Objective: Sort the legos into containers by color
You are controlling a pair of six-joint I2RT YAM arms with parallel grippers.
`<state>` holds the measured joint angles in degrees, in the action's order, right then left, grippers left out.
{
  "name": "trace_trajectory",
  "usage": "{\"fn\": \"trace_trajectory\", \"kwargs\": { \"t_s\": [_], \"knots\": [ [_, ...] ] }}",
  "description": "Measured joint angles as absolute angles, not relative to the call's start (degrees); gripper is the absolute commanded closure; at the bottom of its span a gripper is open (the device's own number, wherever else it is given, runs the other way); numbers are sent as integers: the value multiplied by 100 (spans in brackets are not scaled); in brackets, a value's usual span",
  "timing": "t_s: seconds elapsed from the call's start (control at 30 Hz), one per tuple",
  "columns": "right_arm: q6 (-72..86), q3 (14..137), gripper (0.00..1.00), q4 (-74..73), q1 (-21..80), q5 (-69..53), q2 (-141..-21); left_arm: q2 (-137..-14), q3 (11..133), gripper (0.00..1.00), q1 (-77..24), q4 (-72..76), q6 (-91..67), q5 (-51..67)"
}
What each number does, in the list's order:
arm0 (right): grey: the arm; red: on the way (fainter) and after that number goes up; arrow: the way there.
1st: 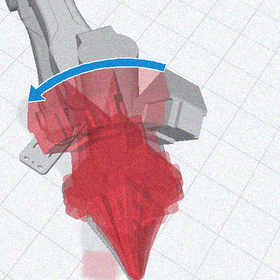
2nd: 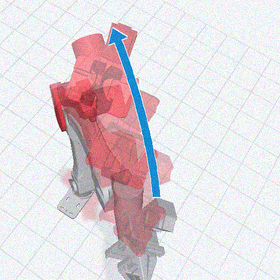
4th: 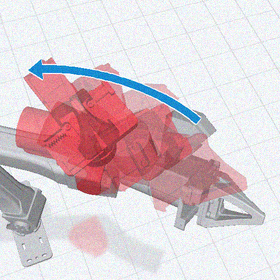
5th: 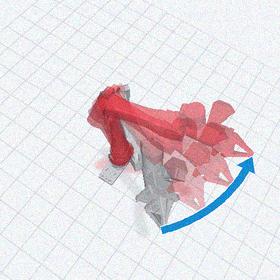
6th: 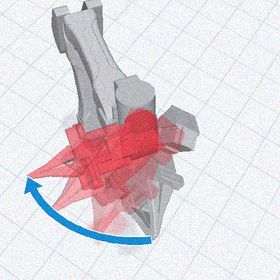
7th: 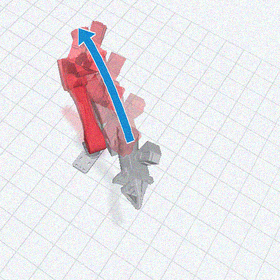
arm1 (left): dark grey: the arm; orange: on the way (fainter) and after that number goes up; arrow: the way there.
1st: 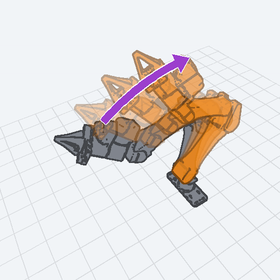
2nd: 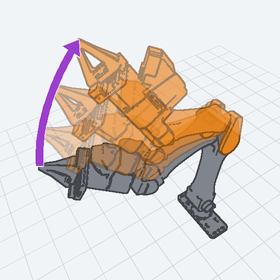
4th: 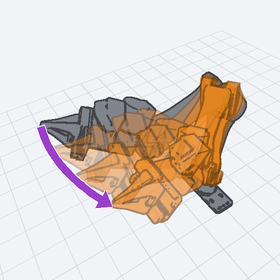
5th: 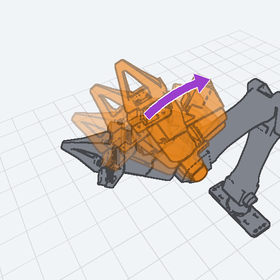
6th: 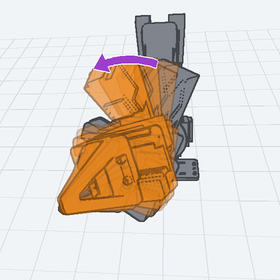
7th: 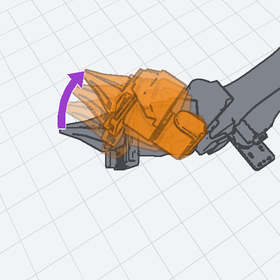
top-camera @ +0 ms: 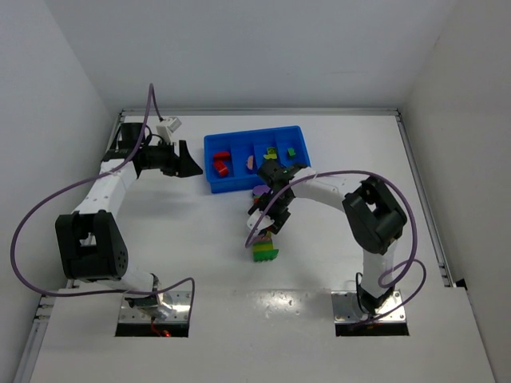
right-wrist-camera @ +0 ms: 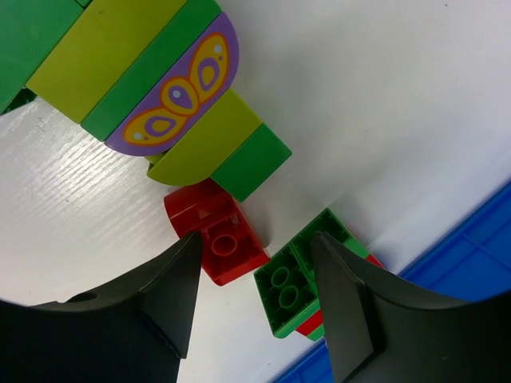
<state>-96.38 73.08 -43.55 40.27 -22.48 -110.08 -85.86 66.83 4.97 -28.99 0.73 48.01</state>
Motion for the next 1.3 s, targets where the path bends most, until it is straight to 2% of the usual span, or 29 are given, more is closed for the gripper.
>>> {"fn": "trace_trajectory", "kwargs": {
  "t_s": [0.4,0.57,0.7,0.8,0.9,1.3],
  "knots": [
    [-9653,6921,42,-4488,3986,-2209,-10726,-8589,6683,30,497,-2801,-32,4829],
    [-9664,6921,52,-4534,3986,-2204,-10628,-8589,6683,30,497,-2755,-60,4829],
    [-9662,6877,53,-4539,3986,-2182,-10600,-8589,6683,30,497,-2749,-80,4829],
    [-9633,6792,43,-4565,3986,-2143,-10595,-8589,6670,30,497,-2733,-95,4831],
    [-9596,6692,38,-4593,3986,-2115,-10589,-8589,6628,30,497,-2729,-99,4831],
    [-9550,6504,40,-4547,3953,-2078,-10527,-8589,6613,30,497,-2727,-117,4831]
  ]
}}
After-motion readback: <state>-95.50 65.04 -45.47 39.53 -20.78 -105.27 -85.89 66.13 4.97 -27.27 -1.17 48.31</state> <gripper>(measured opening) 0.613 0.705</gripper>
